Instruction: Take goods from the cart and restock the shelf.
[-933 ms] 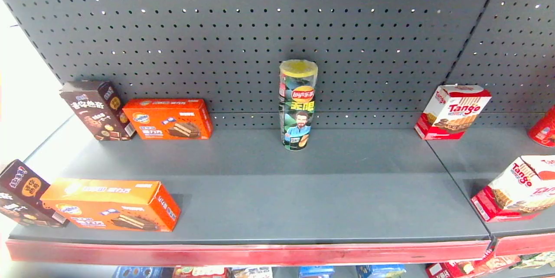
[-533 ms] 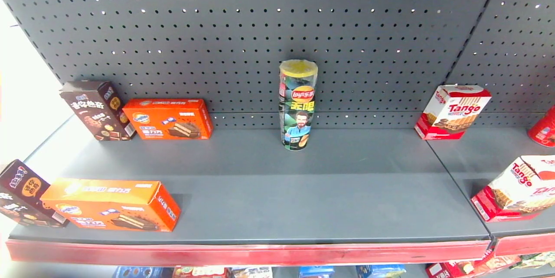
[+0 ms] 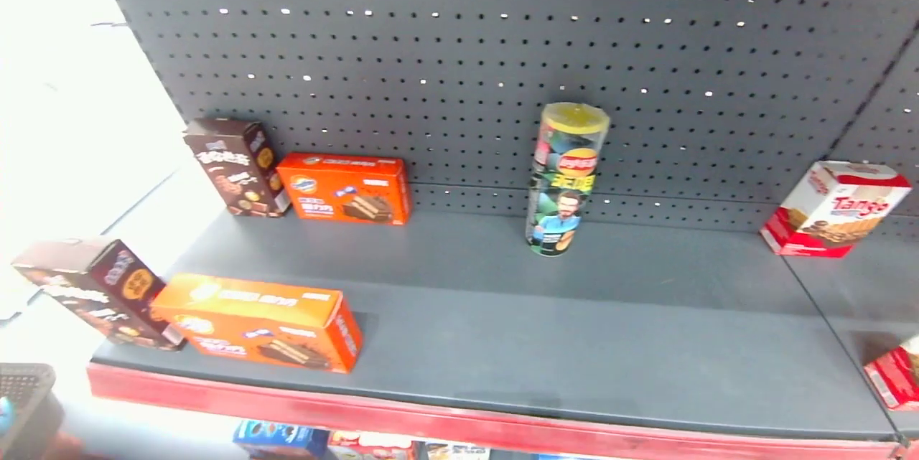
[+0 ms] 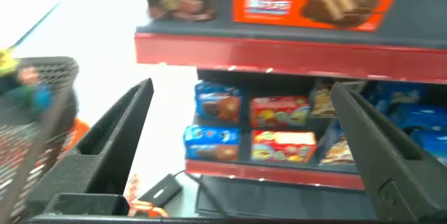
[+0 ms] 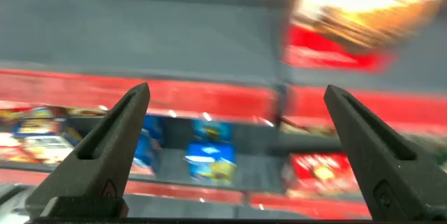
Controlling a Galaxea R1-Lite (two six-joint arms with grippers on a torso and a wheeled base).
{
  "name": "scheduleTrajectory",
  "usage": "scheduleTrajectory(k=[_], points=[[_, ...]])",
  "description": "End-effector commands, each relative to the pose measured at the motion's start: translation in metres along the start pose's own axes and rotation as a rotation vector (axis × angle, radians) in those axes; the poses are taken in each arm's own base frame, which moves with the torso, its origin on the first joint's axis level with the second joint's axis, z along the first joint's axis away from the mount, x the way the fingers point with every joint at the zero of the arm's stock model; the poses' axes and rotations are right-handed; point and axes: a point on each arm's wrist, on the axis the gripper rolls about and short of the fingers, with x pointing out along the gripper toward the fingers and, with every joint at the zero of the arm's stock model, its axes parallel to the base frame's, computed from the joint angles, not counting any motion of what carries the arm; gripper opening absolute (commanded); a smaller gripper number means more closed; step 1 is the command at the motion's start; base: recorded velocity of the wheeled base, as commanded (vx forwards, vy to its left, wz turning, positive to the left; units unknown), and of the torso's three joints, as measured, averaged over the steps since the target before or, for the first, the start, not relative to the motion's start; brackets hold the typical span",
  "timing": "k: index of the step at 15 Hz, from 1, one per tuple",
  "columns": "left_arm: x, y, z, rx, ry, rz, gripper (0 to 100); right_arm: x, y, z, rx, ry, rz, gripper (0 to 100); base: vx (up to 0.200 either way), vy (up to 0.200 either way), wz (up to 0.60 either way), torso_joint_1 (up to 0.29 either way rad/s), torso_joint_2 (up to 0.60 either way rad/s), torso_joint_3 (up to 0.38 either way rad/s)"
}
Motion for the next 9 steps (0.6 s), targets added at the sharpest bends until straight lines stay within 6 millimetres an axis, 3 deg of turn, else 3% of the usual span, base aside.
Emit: scheduleTrajectory(k=[1, 8, 9], points=[[0.0000, 0.0000, 0.0001, 0.000, -0.001, 0.001, 100, 0.0001, 0.0000, 0.0000, 0.000, 0.002, 0.001, 100, 0.000, 0.000, 0.60, -0.002, 0.00, -0.002], [0.0001, 0.0000, 0.0001, 0.000, 0.001, 0.001, 100, 0.0001, 0.0000, 0.0000, 0.003, 0.002, 0.002, 100, 0.000, 0.000, 0.60, 0.002, 0.00, 0.002], [0.0001, 0.0000, 0.0001, 0.001, 0.001, -0.001, 100, 0.0001, 0.0000, 0.0000, 0.004, 0.002, 0.002, 100, 0.000, 0.000, 0.00, 0.000, 0.00, 0.000]])
